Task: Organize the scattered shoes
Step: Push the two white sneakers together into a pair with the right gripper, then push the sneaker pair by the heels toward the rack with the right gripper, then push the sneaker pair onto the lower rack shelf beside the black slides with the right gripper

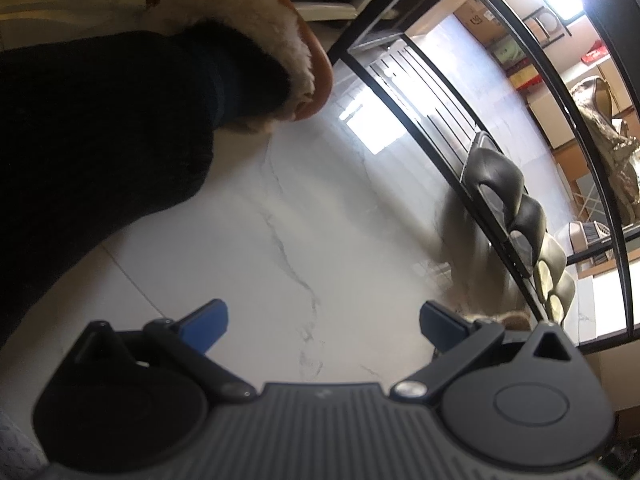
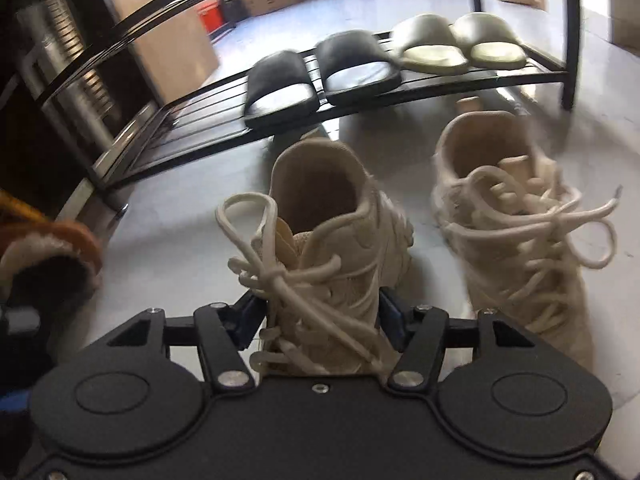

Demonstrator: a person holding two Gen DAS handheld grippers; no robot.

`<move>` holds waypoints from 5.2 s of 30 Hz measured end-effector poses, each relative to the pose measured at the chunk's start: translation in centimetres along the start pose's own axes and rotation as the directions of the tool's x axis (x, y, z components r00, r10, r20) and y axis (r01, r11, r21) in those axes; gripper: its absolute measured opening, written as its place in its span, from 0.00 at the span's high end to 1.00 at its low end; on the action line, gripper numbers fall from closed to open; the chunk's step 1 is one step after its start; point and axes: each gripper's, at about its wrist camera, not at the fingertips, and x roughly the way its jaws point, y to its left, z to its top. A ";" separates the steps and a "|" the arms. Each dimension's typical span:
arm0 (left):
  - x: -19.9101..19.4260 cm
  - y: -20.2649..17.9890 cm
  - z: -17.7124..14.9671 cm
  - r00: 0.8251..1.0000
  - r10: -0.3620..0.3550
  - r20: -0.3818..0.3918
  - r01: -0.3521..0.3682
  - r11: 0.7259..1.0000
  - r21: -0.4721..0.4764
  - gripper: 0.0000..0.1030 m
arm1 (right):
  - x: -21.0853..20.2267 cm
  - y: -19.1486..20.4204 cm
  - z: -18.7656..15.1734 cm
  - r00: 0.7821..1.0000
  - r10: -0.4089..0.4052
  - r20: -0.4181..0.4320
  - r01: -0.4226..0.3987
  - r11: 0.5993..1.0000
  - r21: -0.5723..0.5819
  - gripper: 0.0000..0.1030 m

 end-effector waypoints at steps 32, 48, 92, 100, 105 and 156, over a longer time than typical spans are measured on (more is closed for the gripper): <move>1.4 0.1 -1.2 0.998 0.014 -0.065 -0.014 1.000 0.005 0.01 | -1.2 2.4 -3.6 0.975 -0.222 0.009 0.214 0.927 -0.307 0.28; 1.8 -0.2 -1.7 0.997 0.016 -0.081 -0.016 1.000 0.003 0.01 | -7.5 -2.2 0.4 0.992 -0.059 0.114 0.083 0.971 -0.223 0.13; 3.0 -2.6 -3.4 0.994 0.084 -0.069 -0.070 0.981 0.178 0.01 | 8.7 -6.6 7.3 0.959 -0.209 -0.189 0.189 0.975 -0.121 0.00; 3.2 -2.5 -3.3 0.993 0.086 -0.076 -0.072 0.983 0.169 0.01 | 7.9 -7.5 7.7 0.972 -0.194 -0.135 0.184 0.979 -0.084 0.36; 3.4 -2.6 -3.3 0.993 0.087 -0.084 -0.072 0.982 0.172 0.01 | 7.6 -6.5 7.4 0.977 -0.186 -0.107 0.167 0.972 -0.164 0.61; 0.0 1.0 1.6 0.984 0.139 0.108 -0.140 0.990 -0.003 0.01 | 25.2 21.8 22.6 0.938 0.082 0.338 0.066 0.913 -0.404 0.37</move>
